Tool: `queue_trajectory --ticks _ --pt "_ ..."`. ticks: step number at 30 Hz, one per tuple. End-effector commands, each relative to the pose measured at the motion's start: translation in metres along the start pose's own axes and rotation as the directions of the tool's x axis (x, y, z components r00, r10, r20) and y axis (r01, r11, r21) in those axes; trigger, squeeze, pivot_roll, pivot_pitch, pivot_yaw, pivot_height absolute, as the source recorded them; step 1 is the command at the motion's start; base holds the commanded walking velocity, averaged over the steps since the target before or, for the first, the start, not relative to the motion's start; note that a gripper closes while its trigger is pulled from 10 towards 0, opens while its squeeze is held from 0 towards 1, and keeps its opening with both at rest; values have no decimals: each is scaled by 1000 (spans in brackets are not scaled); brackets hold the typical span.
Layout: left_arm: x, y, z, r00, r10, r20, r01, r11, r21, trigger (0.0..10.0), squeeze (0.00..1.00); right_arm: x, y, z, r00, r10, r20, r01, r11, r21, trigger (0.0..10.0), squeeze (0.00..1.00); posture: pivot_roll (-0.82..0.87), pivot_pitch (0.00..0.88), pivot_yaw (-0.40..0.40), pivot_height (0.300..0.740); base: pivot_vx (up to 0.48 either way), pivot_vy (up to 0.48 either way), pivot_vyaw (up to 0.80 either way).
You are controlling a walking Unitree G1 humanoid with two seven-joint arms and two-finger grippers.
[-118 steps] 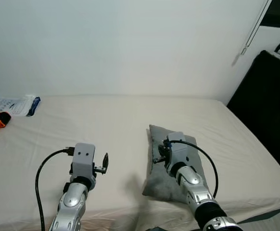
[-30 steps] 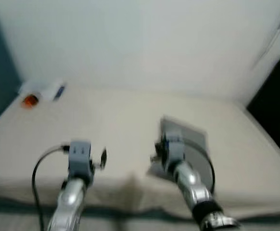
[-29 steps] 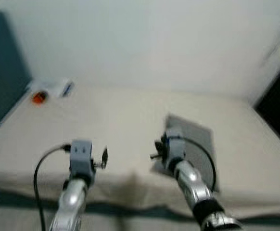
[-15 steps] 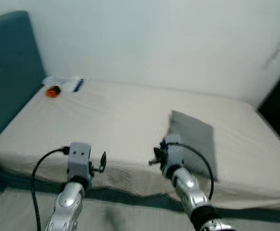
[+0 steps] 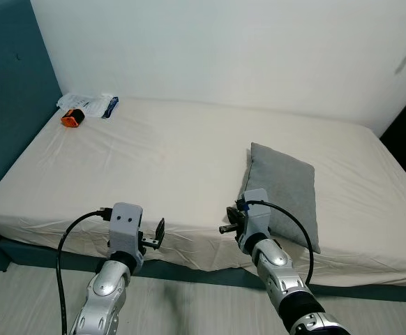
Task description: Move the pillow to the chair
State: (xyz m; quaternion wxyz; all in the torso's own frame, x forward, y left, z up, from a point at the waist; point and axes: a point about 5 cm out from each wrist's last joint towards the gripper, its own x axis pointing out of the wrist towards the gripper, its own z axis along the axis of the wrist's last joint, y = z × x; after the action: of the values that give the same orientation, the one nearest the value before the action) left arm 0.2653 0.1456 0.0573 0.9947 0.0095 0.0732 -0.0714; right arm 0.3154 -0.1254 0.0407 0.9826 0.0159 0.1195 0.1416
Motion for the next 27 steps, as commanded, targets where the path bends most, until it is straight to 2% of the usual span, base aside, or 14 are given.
queue_trajectory --ticks 1,8,20,27 --pt "-1 -1 -4 1000 7 -27 -6 1000 17 10000 0 -1 -2 1 1000 -3 6 3 1000 0 10000 0 61 0 -82 740 0 0 0" --pt "2 3 -1 999 40 -12 -40 998 46 10000 0 1 -2 3 1000 4 4 -4 1000 -7 10000 0 60 0 -90 740 0 0 0" --pt "2 -1 3 1000 9 15 -9 1000 14 10000 0 1 -1 3 1000 11 1 -11 1000 -11 10000 0 53 0 -92 740 0 0 0" --pt "2 -3 5 1000 -1 28 1 1000 5 10000 0 1 -2 3 1000 10 1 -10 1000 -17 10000 0 50 0 -93 740 319 0 0"
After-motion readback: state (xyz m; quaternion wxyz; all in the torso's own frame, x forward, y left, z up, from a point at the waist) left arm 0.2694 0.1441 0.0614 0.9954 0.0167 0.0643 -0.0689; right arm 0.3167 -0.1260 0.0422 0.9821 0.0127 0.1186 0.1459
